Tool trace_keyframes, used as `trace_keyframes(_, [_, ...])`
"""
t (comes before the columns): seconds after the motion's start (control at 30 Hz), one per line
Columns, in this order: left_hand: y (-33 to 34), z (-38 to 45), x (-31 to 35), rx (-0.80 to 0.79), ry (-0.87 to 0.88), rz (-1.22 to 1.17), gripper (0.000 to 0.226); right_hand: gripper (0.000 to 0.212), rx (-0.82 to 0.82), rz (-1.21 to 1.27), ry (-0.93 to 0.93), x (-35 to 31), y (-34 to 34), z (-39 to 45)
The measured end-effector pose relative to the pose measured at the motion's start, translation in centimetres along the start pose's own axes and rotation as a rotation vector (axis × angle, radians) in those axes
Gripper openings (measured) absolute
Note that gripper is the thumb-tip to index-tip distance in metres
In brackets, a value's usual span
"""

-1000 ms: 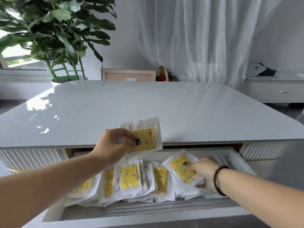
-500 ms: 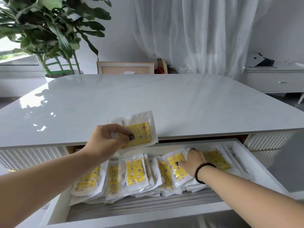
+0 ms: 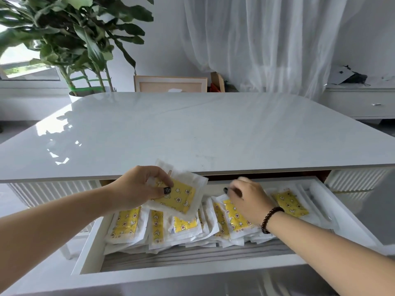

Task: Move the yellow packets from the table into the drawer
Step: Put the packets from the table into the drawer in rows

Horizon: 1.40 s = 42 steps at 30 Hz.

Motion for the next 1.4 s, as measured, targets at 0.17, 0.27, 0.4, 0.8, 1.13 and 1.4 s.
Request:
trace_keyframes(0.17, [0.4,-0.2,-0.8,-0.139,0.019,0.018,0.035,0.027,-0.334,0.722,0.045,-5.7,2.1,-1.2])
trace_keyframes(0.27, [0.9,-0.4,-0.8,-0.222,0.049,0.015,0.049,0.044,-0.308,0.677,0.032,-6.7,2.8,-1.7])
trace_keyframes(0.4, [1.9,-0.7,-0.1,-0.294,0.086,-0.03,0.066,0.057,-0.317,0.654,0.063,-5.9,2.5,-1.4])
trace_keyframes(0.8, [8.1,2.0,0.3,-0.05,0.067,-0.032,0.042,0.02,-0.394,0.638,0.412,1.7,0.2,0.0])
trace_keyframes(1.13, [11.4,2.0,-3.3,-0.367,0.204,1.036,0.08,0.022,-0.29,0.414,0.668,4.3,3.4,1.8])
trace_keyframes(1.4, [10.6,2.5,-3.4,-0.356,0.21,1.025,0.075,0.01,-0.195,-0.037,0.391,2.8,4.1,2.4])
Point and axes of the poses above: each hand's wrist, its own z-axis towards the middle knuckle, its own y-axis out of the palm, x = y × z, the point moved 4 cm from there along z, towards the middle knuckle, and after that the axes turned 4 degrees about -x, right-handed, at the moved point
